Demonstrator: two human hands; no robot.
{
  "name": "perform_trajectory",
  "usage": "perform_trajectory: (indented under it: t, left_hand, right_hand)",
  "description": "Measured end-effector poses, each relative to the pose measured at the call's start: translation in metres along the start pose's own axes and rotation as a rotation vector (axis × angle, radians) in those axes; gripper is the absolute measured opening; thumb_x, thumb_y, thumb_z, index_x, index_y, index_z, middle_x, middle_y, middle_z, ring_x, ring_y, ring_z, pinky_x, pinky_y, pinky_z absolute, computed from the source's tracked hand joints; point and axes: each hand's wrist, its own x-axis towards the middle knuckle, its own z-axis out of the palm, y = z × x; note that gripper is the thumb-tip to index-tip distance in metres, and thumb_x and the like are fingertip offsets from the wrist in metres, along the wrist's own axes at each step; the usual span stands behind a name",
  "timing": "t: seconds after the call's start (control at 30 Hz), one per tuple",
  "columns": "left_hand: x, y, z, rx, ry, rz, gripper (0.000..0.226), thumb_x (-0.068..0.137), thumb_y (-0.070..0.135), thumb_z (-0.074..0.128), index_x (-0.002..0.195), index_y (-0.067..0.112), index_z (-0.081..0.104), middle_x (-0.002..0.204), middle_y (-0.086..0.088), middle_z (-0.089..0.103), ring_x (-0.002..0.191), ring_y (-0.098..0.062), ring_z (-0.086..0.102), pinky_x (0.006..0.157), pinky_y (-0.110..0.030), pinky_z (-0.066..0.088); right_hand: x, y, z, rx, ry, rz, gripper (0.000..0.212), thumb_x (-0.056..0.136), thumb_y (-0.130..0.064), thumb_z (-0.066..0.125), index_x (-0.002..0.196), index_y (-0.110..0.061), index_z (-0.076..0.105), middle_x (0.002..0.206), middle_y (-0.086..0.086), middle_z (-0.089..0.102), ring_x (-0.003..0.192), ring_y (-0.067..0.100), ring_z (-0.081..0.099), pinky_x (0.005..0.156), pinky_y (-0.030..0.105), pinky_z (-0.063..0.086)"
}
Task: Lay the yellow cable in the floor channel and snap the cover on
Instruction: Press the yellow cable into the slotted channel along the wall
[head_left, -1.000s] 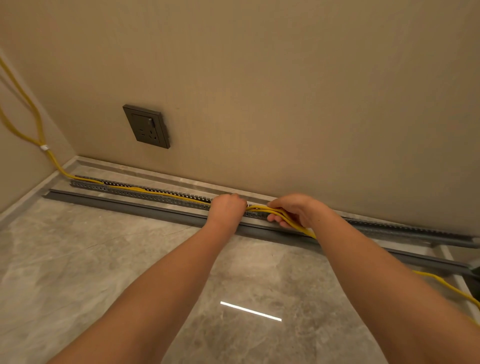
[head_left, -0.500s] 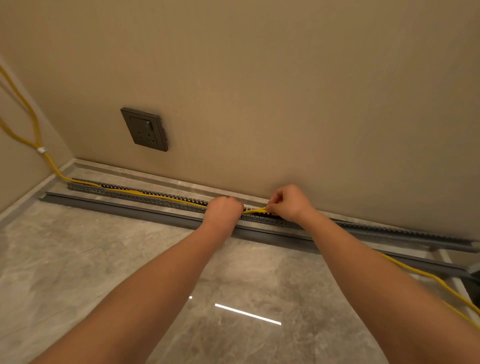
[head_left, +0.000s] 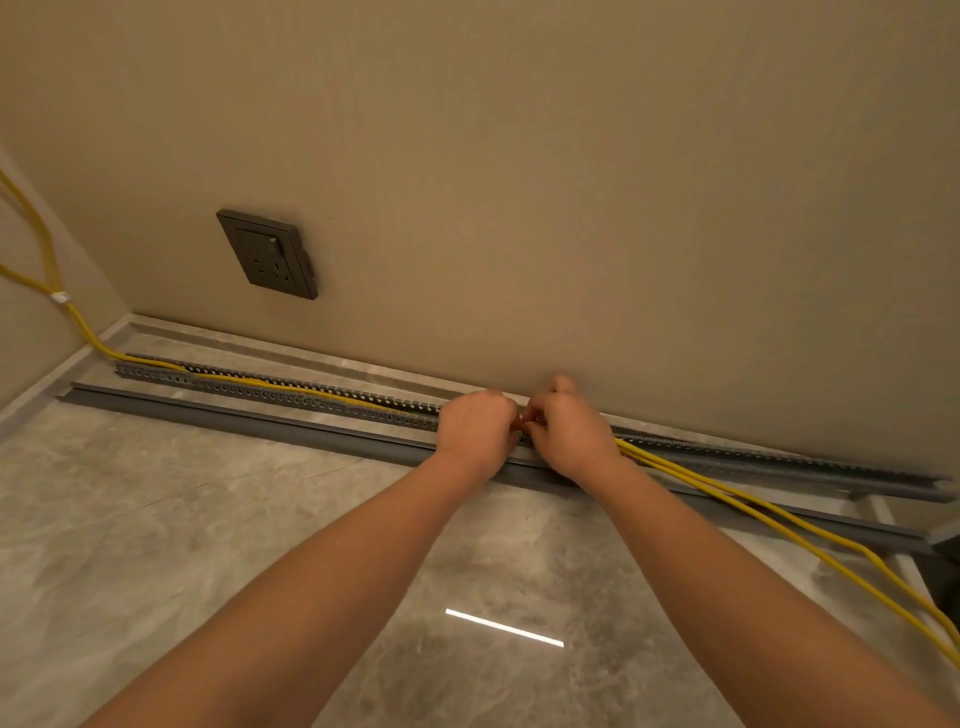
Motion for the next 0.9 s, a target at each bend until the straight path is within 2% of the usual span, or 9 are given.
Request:
perform_trajectory:
  t: [0.07,0.17,0.27,0.37,0.47,0.6,0.67,0.77,0.9]
  left_hand:
    - [0.001,0.001,0.001,0.017,-0.023,-0.015,0.018,0.09,0.029,0.059,0.097,0.021,0.073,0.098,-0.003,0.069,0.091,-0.027,0.066,0.065,-0.032,0.045]
    - [0.004,0.007,-0.003,0.087,-0.079,-0.019,0.016,0.093,0.019,0.057,0.098,0.017,0.072,0.1,-0.005,0.069,0.094,-0.027,0.067,0.065,-0.031,0.043]
    - [0.006,0.017,-0.01,0.16,-0.133,-0.011,0.018,0.092,0.008,0.056,0.101,0.016,0.07,0.104,-0.006,0.069,0.098,-0.027,0.066,0.067,-0.031,0.044]
    - [0.005,0.027,-0.016,0.229,-0.179,-0.009,0.024,0.09,0.001,0.057,0.107,0.013,0.067,0.109,-0.006,0.068,0.104,-0.028,0.065,0.074,-0.032,0.048]
    - [0.005,0.039,-0.018,0.259,-0.2,-0.02,0.026,0.088,0.0,0.059,0.109,0.013,0.067,0.111,-0.005,0.068,0.105,-0.026,0.065,0.077,-0.032,0.049]
    - [0.002,0.045,-0.017,0.265,-0.227,-0.042,0.026,0.088,-0.002,0.059,0.107,0.013,0.067,0.107,-0.004,0.067,0.099,-0.024,0.065,0.069,-0.03,0.042]
    - [0.002,0.045,-0.017,0.265,-0.234,-0.049,0.026,0.087,-0.001,0.059,0.107,0.014,0.067,0.106,-0.004,0.067,0.097,-0.024,0.065,0.068,-0.03,0.042]
    - [0.001,0.045,-0.021,0.264,-0.248,-0.061,0.026,0.088,-0.001,0.059,0.108,0.014,0.066,0.106,-0.004,0.067,0.098,-0.025,0.064,0.069,-0.03,0.043]
    - [0.002,0.044,-0.02,0.271,-0.244,-0.057,0.025,0.089,0.001,0.058,0.11,0.014,0.066,0.106,-0.005,0.067,0.098,-0.025,0.064,0.069,-0.031,0.043]
  right_hand:
    - [0.002,0.002,-0.002,0.035,-0.038,0.002,0.017,0.087,-0.014,0.054,0.093,-0.013,0.07,0.111,0.013,0.05,0.09,0.037,0.06,0.076,0.042,0.052]
    - [0.002,0.005,-0.009,0.039,-0.123,-0.009,0.029,0.086,-0.01,0.048,0.1,-0.015,0.073,0.114,0.013,0.054,0.1,0.034,0.059,0.084,0.04,0.051]
    - [-0.006,0.012,-0.016,0.031,-0.081,0.009,0.025,0.085,-0.017,0.052,0.103,-0.018,0.07,0.114,0.01,0.06,0.102,0.031,0.06,0.079,0.035,0.05]
    - [-0.016,0.025,-0.027,-0.036,-0.016,0.074,0.021,0.086,-0.031,0.052,0.088,-0.015,0.066,0.096,0.008,0.067,0.09,0.032,0.061,0.066,0.032,0.045]
    - [-0.028,0.042,-0.033,-0.081,-0.011,0.119,0.034,0.093,-0.037,0.042,0.07,-0.014,0.053,0.075,0.008,0.059,0.074,0.032,0.054,0.058,0.031,0.038]
    - [-0.037,0.061,-0.042,-0.125,-0.05,0.22,0.042,0.097,-0.041,0.033,0.075,-0.016,0.059,0.08,0.008,0.062,0.081,0.031,0.06,0.065,0.032,0.041]
    - [-0.037,0.069,-0.047,-0.056,-0.107,0.292,0.045,0.095,-0.048,0.037,0.068,-0.018,0.055,0.077,0.005,0.062,0.08,0.029,0.06,0.067,0.032,0.041]
    - [-0.028,0.078,-0.052,0.187,-0.181,0.364,0.046,0.085,-0.054,0.056,0.058,-0.017,0.052,0.063,0.001,0.057,0.07,0.023,0.057,0.069,0.032,0.043]
    - [-0.015,0.078,-0.061,0.446,-0.138,0.326,0.028,0.079,-0.035,0.076,0.062,-0.017,0.064,0.058,0.001,0.058,0.058,0.014,0.05,0.063,0.029,0.041]
